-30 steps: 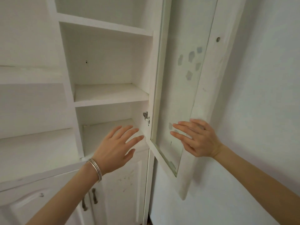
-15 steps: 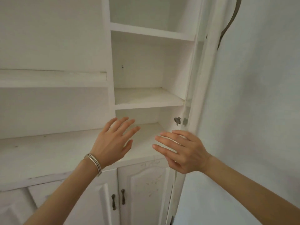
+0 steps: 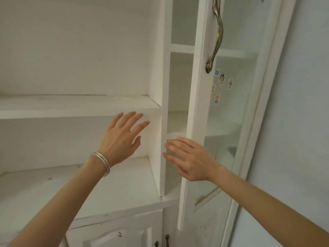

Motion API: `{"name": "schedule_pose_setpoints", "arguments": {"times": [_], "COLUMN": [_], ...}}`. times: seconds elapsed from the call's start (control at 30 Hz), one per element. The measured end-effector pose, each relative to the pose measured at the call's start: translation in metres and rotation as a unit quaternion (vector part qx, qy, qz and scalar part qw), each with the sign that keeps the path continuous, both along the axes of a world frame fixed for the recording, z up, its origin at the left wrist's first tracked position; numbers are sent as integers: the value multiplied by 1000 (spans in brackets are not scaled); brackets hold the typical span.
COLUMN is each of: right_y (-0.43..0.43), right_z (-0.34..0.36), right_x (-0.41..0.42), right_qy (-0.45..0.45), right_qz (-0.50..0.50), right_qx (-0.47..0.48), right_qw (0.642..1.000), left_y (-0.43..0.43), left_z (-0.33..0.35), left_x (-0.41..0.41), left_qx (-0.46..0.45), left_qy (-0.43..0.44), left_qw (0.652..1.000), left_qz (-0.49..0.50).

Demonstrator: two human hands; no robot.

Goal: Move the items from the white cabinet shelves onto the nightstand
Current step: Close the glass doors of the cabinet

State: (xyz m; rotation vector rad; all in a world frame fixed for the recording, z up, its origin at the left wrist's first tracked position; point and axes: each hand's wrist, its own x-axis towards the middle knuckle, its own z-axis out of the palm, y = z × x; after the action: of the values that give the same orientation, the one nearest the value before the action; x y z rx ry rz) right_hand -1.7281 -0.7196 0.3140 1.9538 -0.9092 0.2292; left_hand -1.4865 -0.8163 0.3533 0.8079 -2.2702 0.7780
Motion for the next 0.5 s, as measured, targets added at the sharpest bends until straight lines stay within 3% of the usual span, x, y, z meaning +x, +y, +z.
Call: {"name": "schedule_pose_setpoints", "arguments": {"times": [0.2,0.5], "right_y": [-38,-83], "right_z": [-4,-6], "right_x": [12,14], "right_qy": [-32,-21], "right_qz": [10,18], "right_qx": [-23,-54], "right_qw": [999,998], "left_y": [-45,-87], "left_z": [24,7], "left_x": [1,-12], "left_qx": [-7,-8], "left_qy": [7,11], "left_qw": [1000,1000], "left_qz": [0,24]}}
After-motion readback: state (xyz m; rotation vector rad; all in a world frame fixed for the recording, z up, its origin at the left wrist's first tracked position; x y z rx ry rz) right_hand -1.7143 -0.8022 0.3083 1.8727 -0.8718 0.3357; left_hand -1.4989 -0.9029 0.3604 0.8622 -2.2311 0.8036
